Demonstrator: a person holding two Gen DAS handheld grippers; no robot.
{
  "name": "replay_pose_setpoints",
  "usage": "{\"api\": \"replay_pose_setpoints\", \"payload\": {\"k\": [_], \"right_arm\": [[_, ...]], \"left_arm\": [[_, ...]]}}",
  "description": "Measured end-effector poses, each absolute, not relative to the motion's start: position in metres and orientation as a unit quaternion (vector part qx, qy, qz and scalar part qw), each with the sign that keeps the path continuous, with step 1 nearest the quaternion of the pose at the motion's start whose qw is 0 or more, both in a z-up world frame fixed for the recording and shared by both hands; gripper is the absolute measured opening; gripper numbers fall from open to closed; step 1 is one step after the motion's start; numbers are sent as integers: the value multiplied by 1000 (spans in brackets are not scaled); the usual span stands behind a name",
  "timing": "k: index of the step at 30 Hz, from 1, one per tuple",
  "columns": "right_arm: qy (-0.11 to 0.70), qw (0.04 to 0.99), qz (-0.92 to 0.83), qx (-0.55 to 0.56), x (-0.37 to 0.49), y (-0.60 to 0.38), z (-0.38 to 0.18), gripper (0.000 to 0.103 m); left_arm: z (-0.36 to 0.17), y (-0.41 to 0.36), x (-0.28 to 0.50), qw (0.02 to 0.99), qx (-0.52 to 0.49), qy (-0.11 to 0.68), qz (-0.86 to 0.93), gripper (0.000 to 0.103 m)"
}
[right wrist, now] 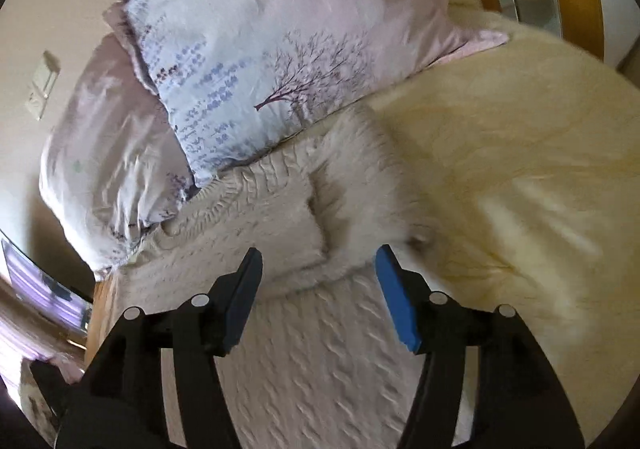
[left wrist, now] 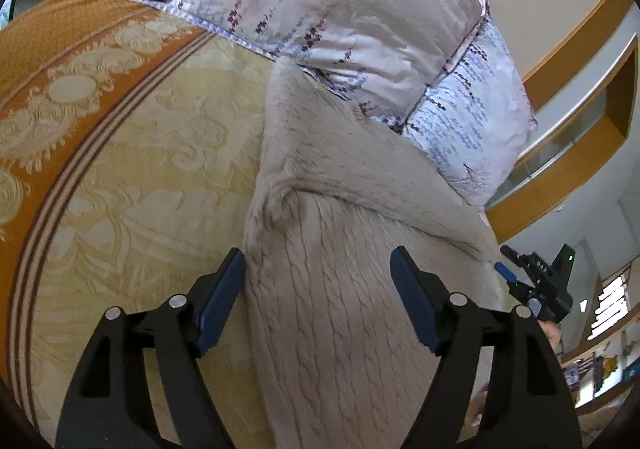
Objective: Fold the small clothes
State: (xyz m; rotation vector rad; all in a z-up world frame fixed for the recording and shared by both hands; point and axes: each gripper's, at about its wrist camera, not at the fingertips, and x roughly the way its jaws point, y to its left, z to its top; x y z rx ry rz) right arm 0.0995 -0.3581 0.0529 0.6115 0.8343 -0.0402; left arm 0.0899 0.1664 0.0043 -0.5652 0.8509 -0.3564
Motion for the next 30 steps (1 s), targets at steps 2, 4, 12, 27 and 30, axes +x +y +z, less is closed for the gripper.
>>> {"api": "replay_pose_setpoints", "payload": {"k": [2, 4, 12, 27, 30], "right_arm": [[407, 858, -18, 314, 84, -376, 48, 61], [417, 847, -20, 328, 72, -388, 41, 60], [456, 813, 70, 355, 33, -389, 24, 39], [426, 791, 237, 371, -55, -380, 13, 38], [450, 786, 227, 358, -65, -378, 4, 39]], "left_arm": [[3, 166, 87, 854, -274, 408, -172, 73], [1, 166, 81, 850, -280, 409, -177, 71], [-5, 162, 52, 833, -306, 408, -216, 54], [-22, 164, -24, 789, -334, 398, -327, 47], [-24, 161, -37, 792, -318, 398, -336, 49]]}}
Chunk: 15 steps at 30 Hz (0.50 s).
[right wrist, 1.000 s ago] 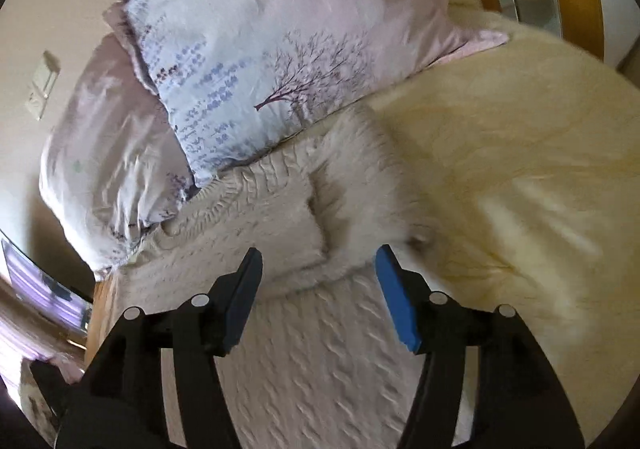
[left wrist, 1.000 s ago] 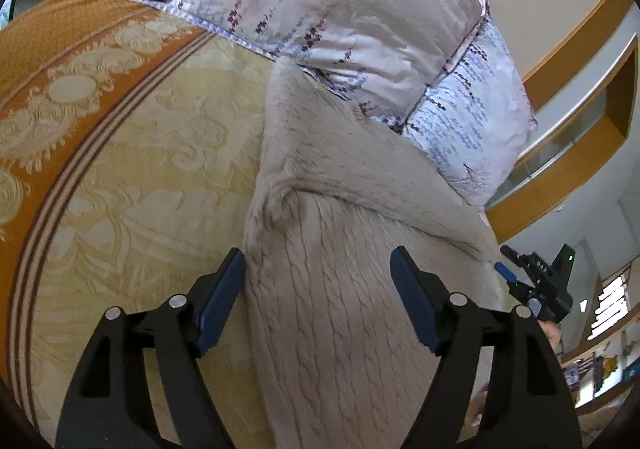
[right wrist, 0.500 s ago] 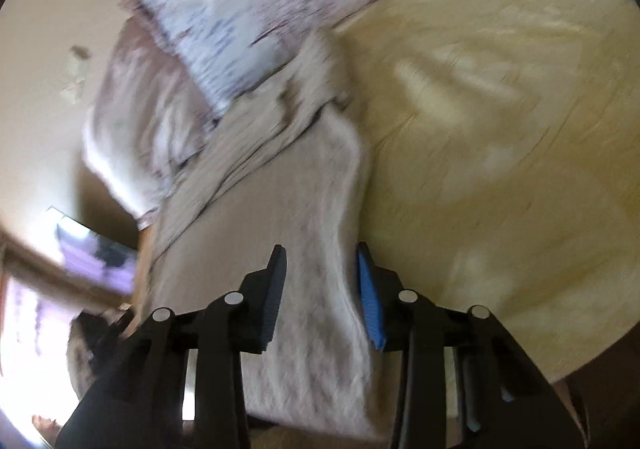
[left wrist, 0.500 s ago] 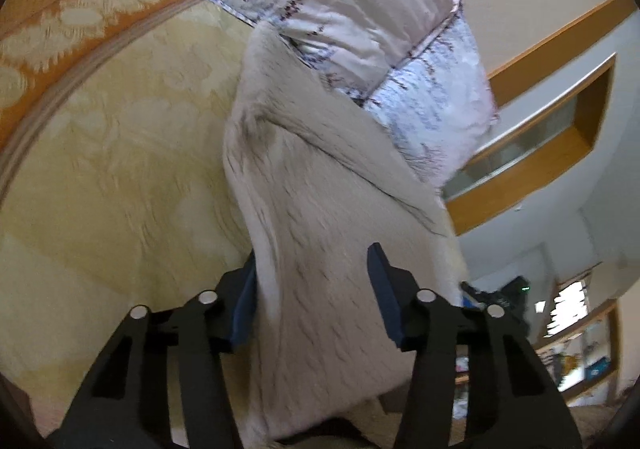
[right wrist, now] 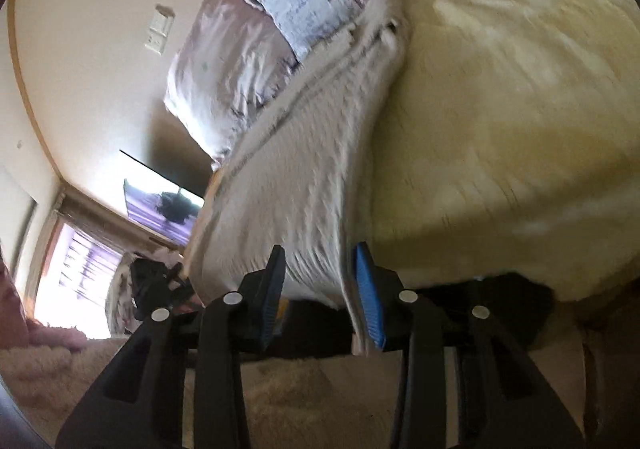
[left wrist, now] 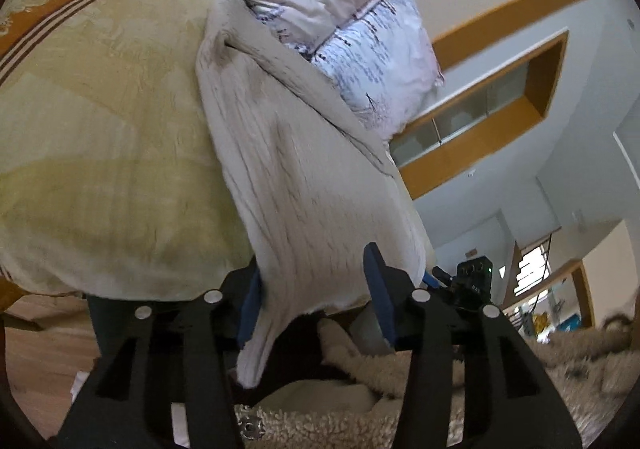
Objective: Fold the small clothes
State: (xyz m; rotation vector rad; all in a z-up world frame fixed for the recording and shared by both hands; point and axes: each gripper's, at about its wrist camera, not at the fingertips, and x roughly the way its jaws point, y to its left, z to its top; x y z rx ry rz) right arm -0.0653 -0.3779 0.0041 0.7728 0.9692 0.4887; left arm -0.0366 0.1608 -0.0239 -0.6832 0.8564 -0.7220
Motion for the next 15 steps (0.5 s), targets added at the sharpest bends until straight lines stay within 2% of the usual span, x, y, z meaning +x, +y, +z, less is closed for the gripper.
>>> {"api": "replay_pose_setpoints", "payload": {"k": [2, 10, 12, 13, 14, 15], "right_arm": [[462, 780, 218, 361, -65, -377, -6, 39], [467, 773, 228, 364, -60, -367, -32, 37], [458, 778, 246, 353, -63, -365, -26, 20], [454, 782, 250, 346, -65, -363, -22, 10], [448, 787, 252, 341, -67, -363, -19, 9], [435, 795, 257, 336, -69, -363, -11, 9]], "left_arm": [[-29, 158, -41, 792, -311, 405, -334, 53], [-52, 141, -38, 787, -291, 434, -328, 53], [-55, 139, -37, 784, -290, 438, -330, 45], [-57, 137, -36, 782, -289, 442, -332, 33], [-58, 137, -35, 779, -288, 445, -334, 19], [-59, 137, -35, 779, -286, 446, -335, 12]]}}
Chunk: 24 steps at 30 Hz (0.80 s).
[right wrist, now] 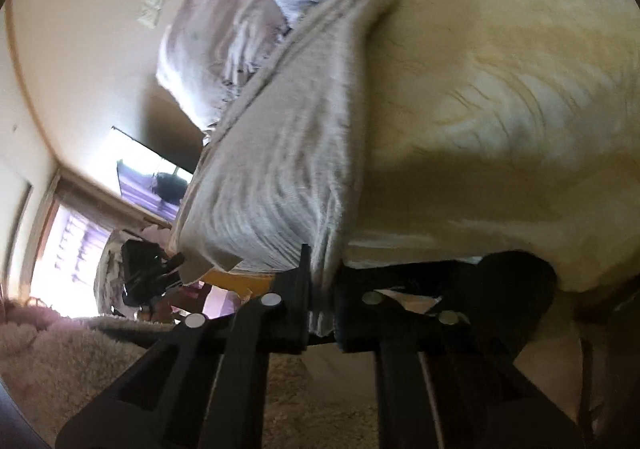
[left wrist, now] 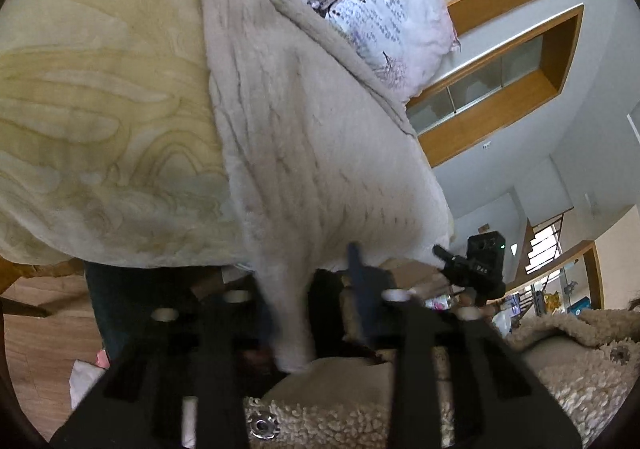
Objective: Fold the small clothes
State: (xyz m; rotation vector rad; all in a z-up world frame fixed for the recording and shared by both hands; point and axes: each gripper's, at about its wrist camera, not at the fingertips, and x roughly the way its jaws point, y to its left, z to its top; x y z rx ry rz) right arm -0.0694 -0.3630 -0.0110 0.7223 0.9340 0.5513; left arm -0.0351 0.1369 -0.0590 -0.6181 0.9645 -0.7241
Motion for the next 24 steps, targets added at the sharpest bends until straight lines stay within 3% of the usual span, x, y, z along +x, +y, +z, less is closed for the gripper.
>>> {"api": "replay_pose_setpoints", "payload": {"k": [1, 13, 24], "right_arm": [[423, 801, 260, 334, -71, -363, -5, 9], [275, 893, 213, 286, -41, -362, 87, 8], [215, 933, 136, 254, 13, -362, 126, 8]], "left_arm": [[-58, 138, -35, 779, -286, 446, -336, 7], [19, 158, -11, 831, -267, 342, -346, 6], [92, 156, 65, 885, -236, 284, -282, 6]]}}
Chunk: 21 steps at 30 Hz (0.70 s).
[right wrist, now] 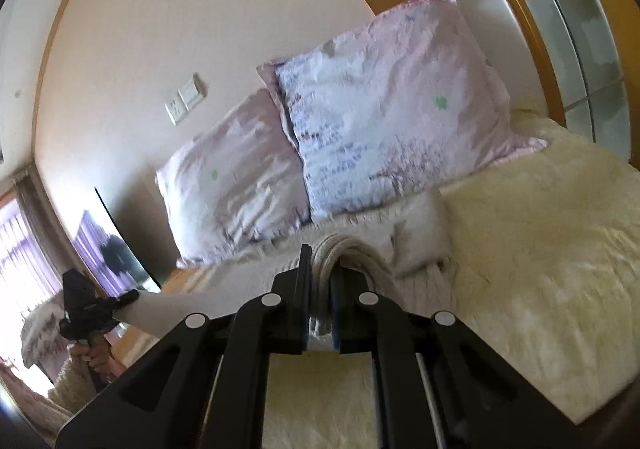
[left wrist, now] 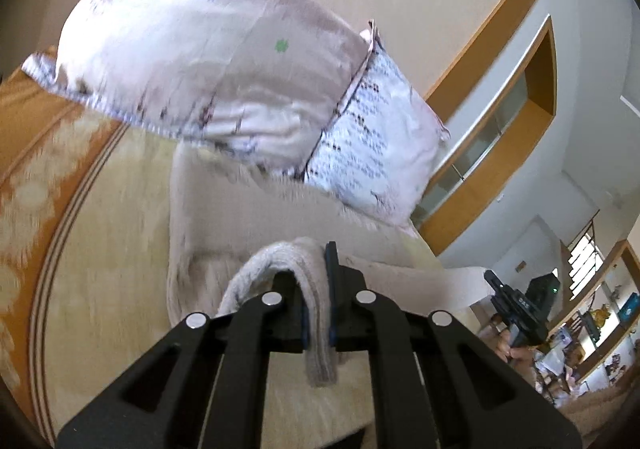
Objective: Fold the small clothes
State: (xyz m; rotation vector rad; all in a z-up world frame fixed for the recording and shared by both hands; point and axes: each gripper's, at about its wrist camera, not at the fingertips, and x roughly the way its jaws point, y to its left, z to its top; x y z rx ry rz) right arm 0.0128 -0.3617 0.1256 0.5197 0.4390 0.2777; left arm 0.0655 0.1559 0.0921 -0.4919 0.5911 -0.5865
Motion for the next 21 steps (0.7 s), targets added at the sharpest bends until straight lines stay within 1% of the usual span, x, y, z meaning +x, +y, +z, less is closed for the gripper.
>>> {"api": "replay_pose_setpoints", "payload": {"k": [6, 12, 15, 21], "right_arm": [[187, 946, 127, 234, 35, -359, 145, 8], [175, 954, 116, 215, 74, -358, 157, 8], [190, 951, 105, 219, 101, -359, 146, 8], [301, 921, 61, 241, 168, -364, 84, 8]], "left_arm": [[125, 147, 104, 901, -211, 266, -269, 6], [140, 139, 141, 914, -200, 250, -251, 6], [129, 138, 169, 912, -210, 261, -237, 6], [63, 136, 231, 888, -235, 342, -200, 6]]}}
